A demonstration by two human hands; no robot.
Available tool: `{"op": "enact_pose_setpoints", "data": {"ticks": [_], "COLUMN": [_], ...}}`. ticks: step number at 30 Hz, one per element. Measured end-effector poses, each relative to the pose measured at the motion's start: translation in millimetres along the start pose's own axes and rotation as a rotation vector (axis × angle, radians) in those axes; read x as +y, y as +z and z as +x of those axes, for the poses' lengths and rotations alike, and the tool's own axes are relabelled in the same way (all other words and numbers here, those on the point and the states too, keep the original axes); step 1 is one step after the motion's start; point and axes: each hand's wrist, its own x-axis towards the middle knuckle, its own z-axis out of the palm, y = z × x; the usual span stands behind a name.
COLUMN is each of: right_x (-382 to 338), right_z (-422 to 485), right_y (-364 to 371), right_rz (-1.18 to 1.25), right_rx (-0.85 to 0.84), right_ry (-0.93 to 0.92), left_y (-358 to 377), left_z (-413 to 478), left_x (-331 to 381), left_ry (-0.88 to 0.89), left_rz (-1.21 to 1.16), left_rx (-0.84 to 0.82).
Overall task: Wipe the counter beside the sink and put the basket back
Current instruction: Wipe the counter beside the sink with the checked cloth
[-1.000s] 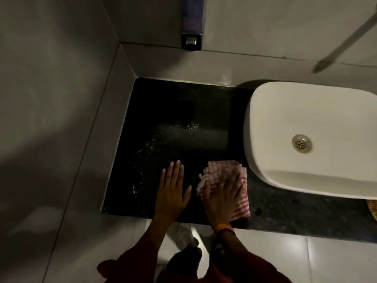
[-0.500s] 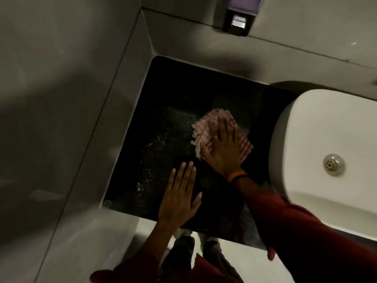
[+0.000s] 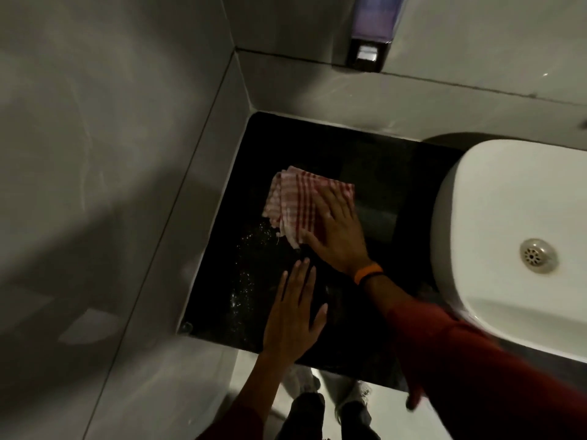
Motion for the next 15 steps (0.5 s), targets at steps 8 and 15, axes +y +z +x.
{"op": "enact_pose_setpoints", "data": {"ticks": [8, 15], "right_x": [-7.1, -2.9], "right_z": [-146.4, -145.8], "right_y": [23.3, 29.4], "right_rz": [-0.153, -0.193], "right_rx": [0.107, 0.096], "right_ry": [0.486, 0.498], "left_y": [-80.9, -53.6], "left_z": [160.5, 215.5], "left_x": [0.5, -55.1], "left_ry": [0.35, 0.43], "left_rz": [0.203, 0.487], "left_rx": [0.029, -0.178]}}
